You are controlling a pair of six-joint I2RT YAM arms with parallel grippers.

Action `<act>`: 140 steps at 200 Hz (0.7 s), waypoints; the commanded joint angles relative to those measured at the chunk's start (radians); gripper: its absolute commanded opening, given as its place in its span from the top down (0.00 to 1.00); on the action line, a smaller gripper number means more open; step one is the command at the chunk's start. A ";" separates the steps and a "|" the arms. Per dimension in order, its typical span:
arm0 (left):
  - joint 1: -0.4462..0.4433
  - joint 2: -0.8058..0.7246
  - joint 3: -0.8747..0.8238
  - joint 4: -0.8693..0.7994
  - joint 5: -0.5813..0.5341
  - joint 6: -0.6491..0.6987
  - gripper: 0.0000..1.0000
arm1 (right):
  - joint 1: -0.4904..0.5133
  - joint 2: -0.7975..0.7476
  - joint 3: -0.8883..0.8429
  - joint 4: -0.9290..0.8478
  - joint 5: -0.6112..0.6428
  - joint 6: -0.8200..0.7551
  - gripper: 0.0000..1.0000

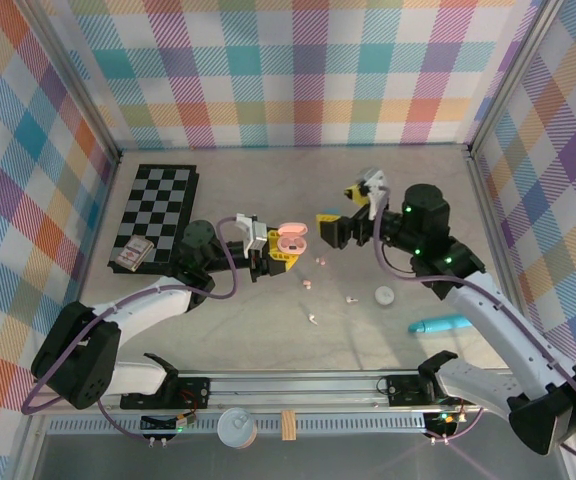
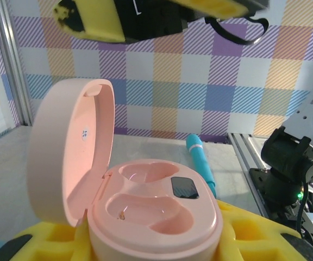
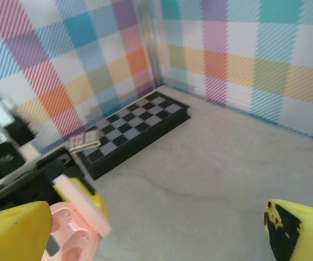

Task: Insert wireless bluetooth earbuds into charging case

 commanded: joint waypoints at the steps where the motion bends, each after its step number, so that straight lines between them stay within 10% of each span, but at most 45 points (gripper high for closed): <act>1: 0.018 -0.036 -0.030 0.073 -0.009 -0.013 0.72 | -0.102 0.001 -0.035 0.037 -0.054 0.255 0.02; 140: 0.028 -0.087 -0.063 0.091 -0.011 -0.037 0.72 | -0.179 0.639 0.150 -0.365 -0.263 0.328 0.22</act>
